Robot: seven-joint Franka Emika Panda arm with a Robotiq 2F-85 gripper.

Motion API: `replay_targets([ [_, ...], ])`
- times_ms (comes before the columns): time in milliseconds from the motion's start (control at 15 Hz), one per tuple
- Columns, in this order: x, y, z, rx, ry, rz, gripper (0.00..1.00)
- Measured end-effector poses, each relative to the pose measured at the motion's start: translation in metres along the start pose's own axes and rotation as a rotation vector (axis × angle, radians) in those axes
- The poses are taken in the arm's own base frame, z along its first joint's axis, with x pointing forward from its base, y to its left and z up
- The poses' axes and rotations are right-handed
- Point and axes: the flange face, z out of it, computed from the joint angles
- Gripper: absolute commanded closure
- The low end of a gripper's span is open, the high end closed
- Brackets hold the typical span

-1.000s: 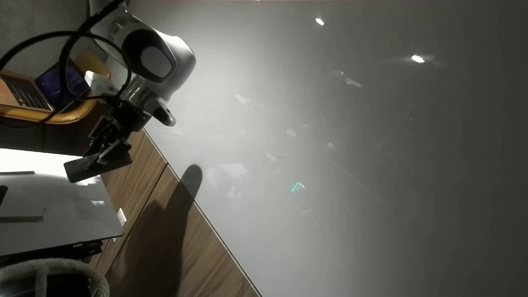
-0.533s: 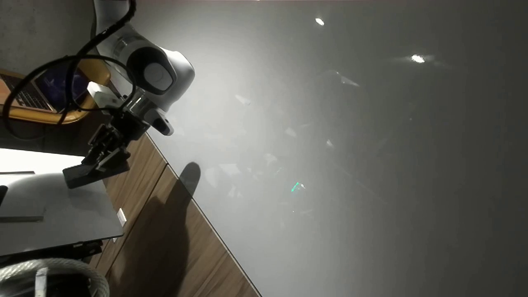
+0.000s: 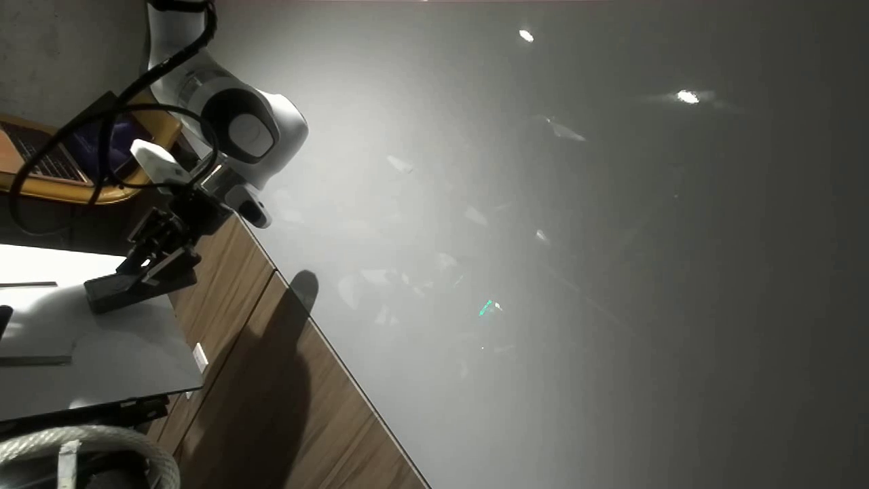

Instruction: Use the duster to erase the markings on the whiteboard

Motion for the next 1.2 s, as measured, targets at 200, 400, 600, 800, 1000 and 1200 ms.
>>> replay_targets([
  [200,0.002,0.0,0.003,-0.003,-0.015,0.0,0.73],
  [400,0.004,0.0,0.005,-0.013,-0.031,-0.005,0.73],
  [600,0.007,0.0,0.005,-0.017,-0.041,-0.008,0.24],
  [800,0.008,-0.001,0.006,-0.019,-0.051,-0.008,0.07],
  [1000,0.011,-0.001,0.009,-0.019,-0.057,-0.008,0.0],
  [1200,0.014,-0.001,0.009,-0.018,-0.057,-0.007,0.0],
])
